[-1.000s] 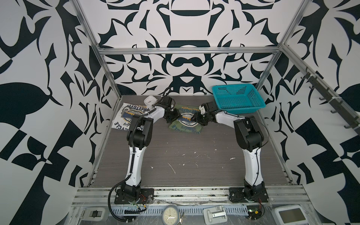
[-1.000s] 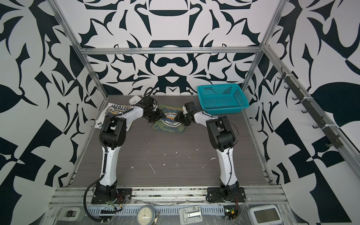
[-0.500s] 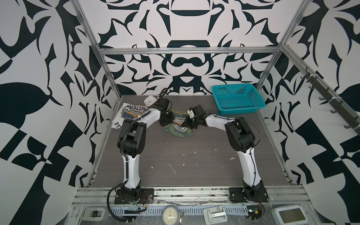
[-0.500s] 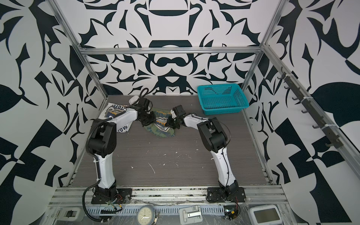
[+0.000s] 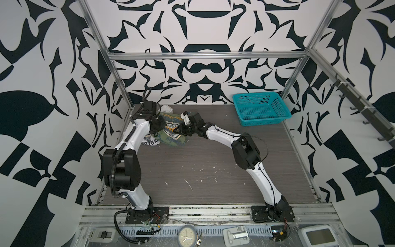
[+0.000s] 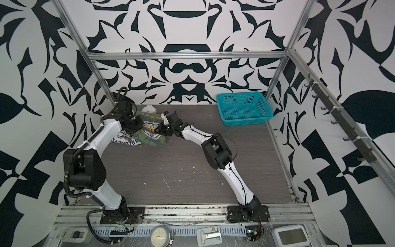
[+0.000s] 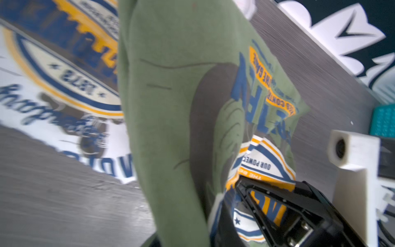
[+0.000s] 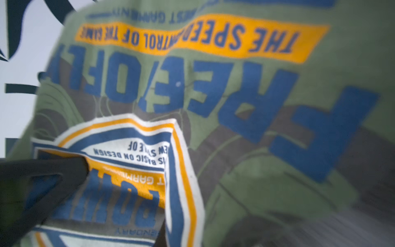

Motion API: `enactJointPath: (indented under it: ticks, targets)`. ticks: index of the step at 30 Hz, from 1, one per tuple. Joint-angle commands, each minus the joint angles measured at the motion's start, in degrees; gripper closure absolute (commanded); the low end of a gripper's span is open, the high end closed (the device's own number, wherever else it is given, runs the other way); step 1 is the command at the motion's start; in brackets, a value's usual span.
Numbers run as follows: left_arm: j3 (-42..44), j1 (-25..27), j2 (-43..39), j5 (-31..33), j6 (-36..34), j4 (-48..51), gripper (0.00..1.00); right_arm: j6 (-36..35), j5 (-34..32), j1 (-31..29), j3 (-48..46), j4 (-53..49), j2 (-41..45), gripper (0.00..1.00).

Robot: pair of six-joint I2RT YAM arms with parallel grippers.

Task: Fold and stack the tank tops
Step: 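Carry the folded green bundle onto the white printed T-shirt with both grippers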

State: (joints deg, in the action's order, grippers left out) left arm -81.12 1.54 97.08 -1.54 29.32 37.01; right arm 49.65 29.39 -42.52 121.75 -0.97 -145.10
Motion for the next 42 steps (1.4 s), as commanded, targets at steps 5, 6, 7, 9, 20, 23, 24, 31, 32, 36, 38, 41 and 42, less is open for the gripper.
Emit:
enactJointPath:
  ticks: [5,6,7,9,20,23,24,31,32,36,38,41,42]
  targets:
    - [-3.6,-8.5,6.1,-4.7,-2.4,0.6,1.0,4.9,-1.2,-1.6,20.3,-4.0,-13.0,1.0]
    - [-3.5,-9.0,7.3,-4.6,-2.3,0.2,1.0,5.3,-1.3,-1.8,22.9,-4.5,-14.7,1.0]
    - [-3.6,-9.6,8.7,-4.9,-2.2,0.1,1.0,5.8,-1.3,-1.9,25.5,-4.9,-16.5,1.0]
    - [-3.7,-10.2,11.5,-5.9,-2.0,0.2,1.0,6.7,-1.2,-1.9,29.6,-5.9,-18.8,1.0]
    - [9.0,-6.7,11.9,-11.5,2.6,-2.0,1.0,-1.7,-4.5,-1.3,6.7,-8.7,-2.5,1.0]
    - [12.9,-2.5,8.2,-12.1,4.9,-3.2,1.0,-2.0,-5.3,-0.5,-3.1,-6.7,5.2,1.0]
    - [13.6,-1.0,7.1,-12.2,5.5,-3.2,1.0,-2.4,-5.6,-0.1,-5.9,-6.5,7.6,1.0]
    - [10.8,5.0,-3.0,-7.2,7.5,1.4,1.0,-3.7,-6.0,1.7,-21.5,-3.2,19.6,1.0]
    - [9.2,4.9,-3.8,-6.1,6.9,2.7,1.0,-3.8,-6.0,1.7,-21.7,-3.4,20.3,1.0]
    - [1.8,4.7,-3.6,-2.8,3.5,7.5,1.0,-3.9,-6.2,1.7,-19.7,-4.1,21.3,1.0]
    - [-1.5,4.1,-2.3,-2.5,1.9,8.7,1.0,-3.9,-6.6,1.7,-17.4,-4.9,21.1,1.0]
    - [-6.3,2.4,0.3,-2.8,-0.9,9.4,1.0,-3.5,-7.1,1.5,-13.8,-5.8,19.8,1.0]
    - [-8.0,1.7,1.3,-3.2,-1.8,9.4,1.0,-3.2,-7.0,1.4,-12.5,-5.9,19.1,1.0]
